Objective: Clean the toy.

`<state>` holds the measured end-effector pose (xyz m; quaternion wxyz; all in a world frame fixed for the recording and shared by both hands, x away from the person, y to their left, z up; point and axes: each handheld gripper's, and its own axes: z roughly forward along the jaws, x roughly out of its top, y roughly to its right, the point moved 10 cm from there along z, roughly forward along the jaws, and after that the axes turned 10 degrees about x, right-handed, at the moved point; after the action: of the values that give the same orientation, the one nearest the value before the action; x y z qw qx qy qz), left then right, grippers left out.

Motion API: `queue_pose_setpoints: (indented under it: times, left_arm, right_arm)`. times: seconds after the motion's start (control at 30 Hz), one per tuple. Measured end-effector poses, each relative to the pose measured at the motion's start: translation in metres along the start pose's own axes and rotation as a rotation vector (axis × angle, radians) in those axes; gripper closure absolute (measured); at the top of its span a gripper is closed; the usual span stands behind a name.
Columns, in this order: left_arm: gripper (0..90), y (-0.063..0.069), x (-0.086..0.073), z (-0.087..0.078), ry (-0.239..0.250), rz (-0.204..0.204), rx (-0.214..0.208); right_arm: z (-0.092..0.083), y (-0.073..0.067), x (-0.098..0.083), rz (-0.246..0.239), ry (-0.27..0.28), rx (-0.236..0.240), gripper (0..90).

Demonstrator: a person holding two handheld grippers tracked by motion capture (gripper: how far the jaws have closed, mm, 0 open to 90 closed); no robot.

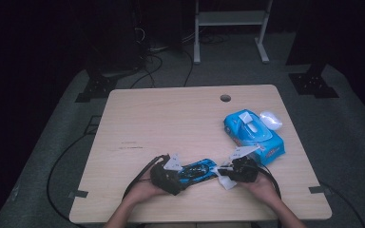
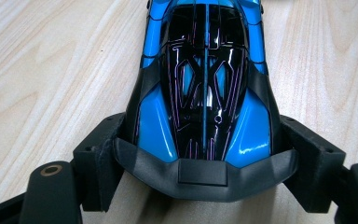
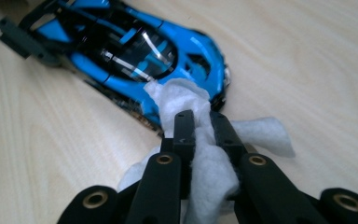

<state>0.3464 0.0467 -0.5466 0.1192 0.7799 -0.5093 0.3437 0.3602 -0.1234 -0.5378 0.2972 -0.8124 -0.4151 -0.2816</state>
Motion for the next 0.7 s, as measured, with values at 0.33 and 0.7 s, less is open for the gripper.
queue_pose_setpoints:
  times: [0.33, 0.7]
  left_arm:
    - [23.6, 0.0, 0.001, 0.001, 0.002, 0.0, -0.003]
    - [23.6, 0.0, 0.0, 0.0, 0.001, 0.002, -0.004]
  right_arm:
    - [0.017, 0.015, 0.041, 0.022, 0.062, -0.016, 82.0]
    - [0.01, 0.025, 0.013, 0.06, 0.009, -0.04, 82.0]
